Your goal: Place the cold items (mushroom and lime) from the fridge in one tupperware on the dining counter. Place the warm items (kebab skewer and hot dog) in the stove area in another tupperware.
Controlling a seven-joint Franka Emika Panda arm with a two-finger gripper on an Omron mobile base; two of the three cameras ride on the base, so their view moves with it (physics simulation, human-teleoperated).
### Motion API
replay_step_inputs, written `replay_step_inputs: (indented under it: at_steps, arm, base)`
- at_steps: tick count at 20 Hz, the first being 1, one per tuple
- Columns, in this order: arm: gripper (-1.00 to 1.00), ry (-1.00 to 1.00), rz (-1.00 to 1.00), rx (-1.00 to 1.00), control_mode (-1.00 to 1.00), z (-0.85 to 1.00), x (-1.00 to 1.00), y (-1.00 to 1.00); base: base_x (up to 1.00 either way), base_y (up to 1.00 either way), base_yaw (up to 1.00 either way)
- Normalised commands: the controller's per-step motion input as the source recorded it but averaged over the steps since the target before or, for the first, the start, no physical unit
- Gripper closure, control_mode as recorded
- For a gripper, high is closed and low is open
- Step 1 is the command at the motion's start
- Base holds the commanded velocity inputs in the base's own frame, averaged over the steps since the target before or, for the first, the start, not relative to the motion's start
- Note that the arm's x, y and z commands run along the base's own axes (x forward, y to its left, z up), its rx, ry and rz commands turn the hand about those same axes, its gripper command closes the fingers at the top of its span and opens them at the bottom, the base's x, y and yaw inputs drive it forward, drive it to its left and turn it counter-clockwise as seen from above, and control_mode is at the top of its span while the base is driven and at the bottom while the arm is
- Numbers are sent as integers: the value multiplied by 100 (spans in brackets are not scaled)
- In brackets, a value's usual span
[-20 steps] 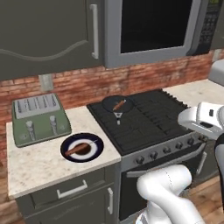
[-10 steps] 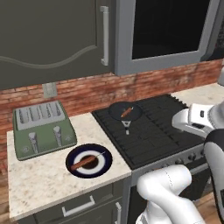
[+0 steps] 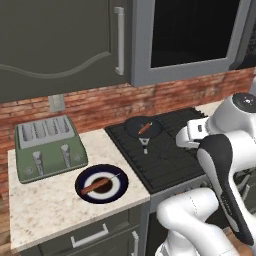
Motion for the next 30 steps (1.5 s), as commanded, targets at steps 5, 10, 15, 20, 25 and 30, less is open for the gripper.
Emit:
replay_step_inputs:
  at_steps: [5, 10, 15, 20, 25, 30]
  arm:
    - [-100, -15, 20, 0, -100, -30, 81, 0]
    - [-100, -2, 8, 0, -100, -18, 99, 2]
    - [-100, 5, 2, 0, -100, -17, 99, 7]
    - [-100, 0, 3, 0, -100, -41, 93, 0]
    - [-100, 4, 1, 0, -100, -31, 88, 9]
    - [-100, 14, 0, 0, -100, -18, 86, 20]
  base:
    - [0, 0, 0]
    - [0, 0, 0]
    - [0, 0, 0]
    - [0, 0, 0]
    - [0, 0, 0]
    - [0, 0, 0]
